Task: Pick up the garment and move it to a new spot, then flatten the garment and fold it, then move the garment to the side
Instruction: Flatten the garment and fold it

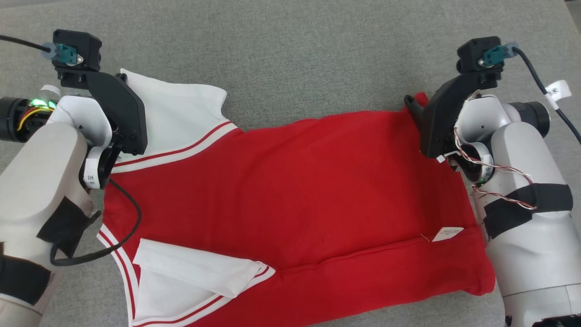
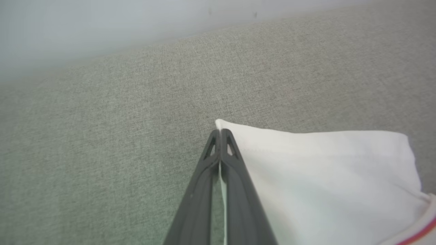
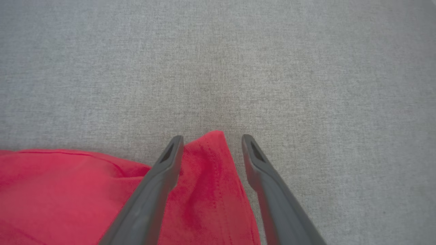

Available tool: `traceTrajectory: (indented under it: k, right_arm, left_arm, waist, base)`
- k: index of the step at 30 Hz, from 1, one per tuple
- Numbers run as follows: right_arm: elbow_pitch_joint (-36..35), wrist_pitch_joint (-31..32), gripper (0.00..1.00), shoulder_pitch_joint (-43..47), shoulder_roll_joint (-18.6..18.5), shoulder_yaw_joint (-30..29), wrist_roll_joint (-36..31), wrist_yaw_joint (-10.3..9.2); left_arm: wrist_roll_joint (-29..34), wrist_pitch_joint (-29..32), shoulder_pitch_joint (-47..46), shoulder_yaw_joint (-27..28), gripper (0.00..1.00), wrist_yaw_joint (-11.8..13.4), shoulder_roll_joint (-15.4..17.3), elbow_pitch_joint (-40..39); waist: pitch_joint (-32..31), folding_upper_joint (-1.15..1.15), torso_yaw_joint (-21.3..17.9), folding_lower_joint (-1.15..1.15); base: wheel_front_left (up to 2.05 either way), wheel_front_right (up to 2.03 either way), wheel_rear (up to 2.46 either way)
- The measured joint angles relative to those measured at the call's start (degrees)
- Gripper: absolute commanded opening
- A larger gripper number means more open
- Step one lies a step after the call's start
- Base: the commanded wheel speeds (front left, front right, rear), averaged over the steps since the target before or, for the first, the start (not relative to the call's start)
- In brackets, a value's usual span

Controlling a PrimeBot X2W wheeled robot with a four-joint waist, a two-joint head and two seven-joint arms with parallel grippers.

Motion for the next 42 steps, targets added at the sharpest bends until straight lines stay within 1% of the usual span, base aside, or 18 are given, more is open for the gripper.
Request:
traceTrajectory:
  k: [1,2,3,8,9,10,11,13,14,20,22,24,25,28,31,34,38,42]
  right_arm:
    - [0.6,0.2,0.84,-0.3,0.2,0.3,-0.1,0.0]
    - [1.1,0.2,0.72,-0.5,0.4,0.5,-0.1,0.0]
    - [1.8,0.2,0.46,-0.8,0.5,1.0,-0.5,0.01]
    - [3.2,1.1,0.43,-0.9,0.5,1.8,-0.5,0.0]
    - [3.4,1.1,0.41,-0.9,0.4,1.7,-0.5,0.01]
    - [3.5,1.1,0.36,-0.9,0.2,1.8,-0.5,0.01]
    - [3.6,1.1,0.29,-0.9,0.1,1.8,-0.5,0.01]
    - [3.7,0.7,0.06,-0.9,-0.2,2.0,-0.5,0.01]
    - [3.6,0.3,0.0,-0.9,-0.3,1.9,-0.6,0.0]
    - [3.6,-1.5,0.0,-0.8,-0.3,1.9,-1.2,0.01]
    - [3.3,-2.2,0.0,-0.6,-0.3,1.7,-1.3,0.0]
    - [2.8,-3.2,0.0,-0.1,-0.5,1.6,-1.5,0.0]
    - [2.4,-3.9,0.0,0.5,-0.6,1.6,-1.5,0.0]
    - [0.8,-5.5,0.0,2.7,-1.3,3.0,-1.3,0.0]
    - [-1.6,-6.7,0.0,5.8,-2.4,4.1,0.1,0.01]
    - [-4.4,-8.0,0.0,9.4,-4.2,4.4,0.8,0.01]
    - [-8.3,-8.6,0.0,15.1,-5.9,4.6,1.6,0.01]
    - [-12.4,-8.5,0.0,19.9,-7.7,3.5,1.6,0.01]
  left_arm:
    - [-0.1,0.0,0.0,0.0,0.0,0.0,0.0,-0.2]
    - [-0.1,0.0,0.1,-0.1,0.0,0.0,0.0,-0.3]
    - [-0.2,0.0,0.4,-0.2,0.0,0.0,0.0,-0.4]
    - [-0.4,0.1,0.8,-0.4,0.0,0.0,0.0,-0.5]
    - [-0.4,0.1,0.8,-0.4,0.0,0.0,0.0,-0.5]
    - [-0.5,0.1,0.8,-0.4,0.0,0.0,0.1,-0.6]
    - [-0.5,0.1,0.8,-0.4,0.0,0.0,0.1,-0.7]
    - [-0.6,0.1,0.8,-0.4,0.0,0.0,0.4,-0.9]
    - [-0.7,0.0,0.8,-0.3,0.0,0.0,0.4,-0.9]
    - [-0.7,-1.4,0.8,-0.4,0.0,-0.6,0.8,-1.7]
    - [-1.0,-2.5,0.9,0.2,0.0,-0.9,0.9,-2.0]
    - [-2.8,-4.2,1.6,1.7,0.0,-1.4,0.6,-2.9]
    - [-4.0,-5.4,2.2,2.4,0.0,-2.2,0.5,-3.5]
    - [-4.7,-8.0,4.8,3.0,0.0,-3.8,1.0,-4.8]
    - [-7.3,-10.1,8.9,4.3,0.0,-5.1,1.5,-7.0]
    - [-7.2,-11.6,13.5,3.7,0.0,-5.5,3.0,-10.7]
    - [-6.9,-12.7,20.3,3.1,0.0,-3.7,4.8,-17.6]
    - [-7.8,-13.3,28.0,3.0,0.0,-0.9,6.1,-25.3]
  waist:
    - [0.1,0.0,0.1,0.0]
    - [0.2,0.0,0.2,0.0]
    - [0.3,0.0,0.4,0.0]
    - [0.4,0.0,0.5,0.0]
    - [0.4,0.0,0.5,0.0]
    - [0.3,0.0,0.5,0.0]
    - [0.2,0.0,0.5,0.0]
    - [0.2,0.0,0.5,0.0]
    - [0.2,0.0,0.5,0.0]
    - [-0.4,0.0,0.6,0.0]
    - [-0.9,0.0,0.7,0.0]
    - [-1.4,0.0,0.8,0.0]
    - [-1.7,0.0,0.8,0.0]
    - [-2.9,0.0,0.9,0.0]
    - [-4.5,0.0,1.1,0.0]
    - [-6.4,0.0,1.3,0.0]
    - [-9.2,0.0,1.9,0.0]
    - [-12.2,0.0,2.8,-0.01]
  base:
    - [0.0,0.0,0.0]
    - [0.0,0.0,0.0]
    - [0.0,0.0,0.0]
    - [0.0,0.0,0.0]
    - [0.0,0.0,0.0]
    - [0.0,0.0,0.0]
    - [0.0,0.0,0.0]
    - [0.0,0.0,0.0]
    - [0.0,0.0,0.0]
    - [0.0,0.0,0.0]
    - [0.0,0.0,0.0]
    - [0.0,0.0,0.0]
    - [0.0,0.0,0.0]
    - [0.0,0.0,0.0]
    - [0.0,0.0,0.0]
    - [0.0,0.0,0.0]
    - [0.0,0.0,0.0]
    - [0.0,0.0,0.0]
